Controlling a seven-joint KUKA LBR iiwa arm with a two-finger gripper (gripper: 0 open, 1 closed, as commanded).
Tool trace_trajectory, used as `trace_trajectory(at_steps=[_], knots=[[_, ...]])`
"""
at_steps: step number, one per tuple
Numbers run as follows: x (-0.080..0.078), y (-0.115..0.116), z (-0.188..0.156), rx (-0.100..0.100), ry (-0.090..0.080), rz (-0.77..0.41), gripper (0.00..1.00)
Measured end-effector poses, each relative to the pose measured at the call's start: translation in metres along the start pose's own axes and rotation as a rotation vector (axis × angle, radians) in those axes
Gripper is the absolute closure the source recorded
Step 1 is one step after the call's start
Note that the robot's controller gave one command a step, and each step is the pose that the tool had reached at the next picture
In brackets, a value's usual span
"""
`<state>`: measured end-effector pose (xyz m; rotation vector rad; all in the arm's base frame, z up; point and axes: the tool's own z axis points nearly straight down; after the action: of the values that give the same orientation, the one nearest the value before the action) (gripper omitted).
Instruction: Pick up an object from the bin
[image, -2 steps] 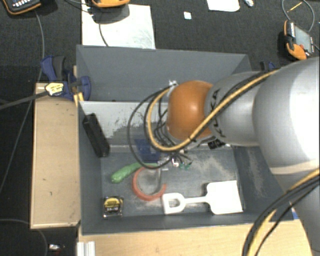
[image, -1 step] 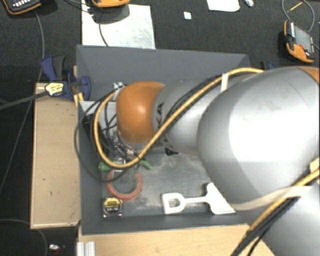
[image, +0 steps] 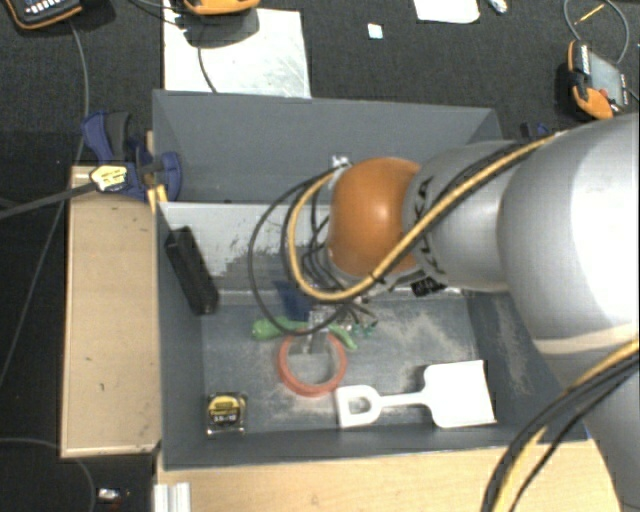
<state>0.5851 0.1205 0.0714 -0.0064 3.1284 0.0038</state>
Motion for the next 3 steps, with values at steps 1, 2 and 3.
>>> trace_trajectory(at_steps=[1, 2, 3], knots=[[0.000, 0.000, 0.000, 0.000, 0.000, 0.001, 1.00], [0.001, 0.000, -0.014, 0.000, 0.001, 0.002, 1.00], [0.000, 0.000, -0.029, -0.001, -0.004, 0.003, 1.00]])
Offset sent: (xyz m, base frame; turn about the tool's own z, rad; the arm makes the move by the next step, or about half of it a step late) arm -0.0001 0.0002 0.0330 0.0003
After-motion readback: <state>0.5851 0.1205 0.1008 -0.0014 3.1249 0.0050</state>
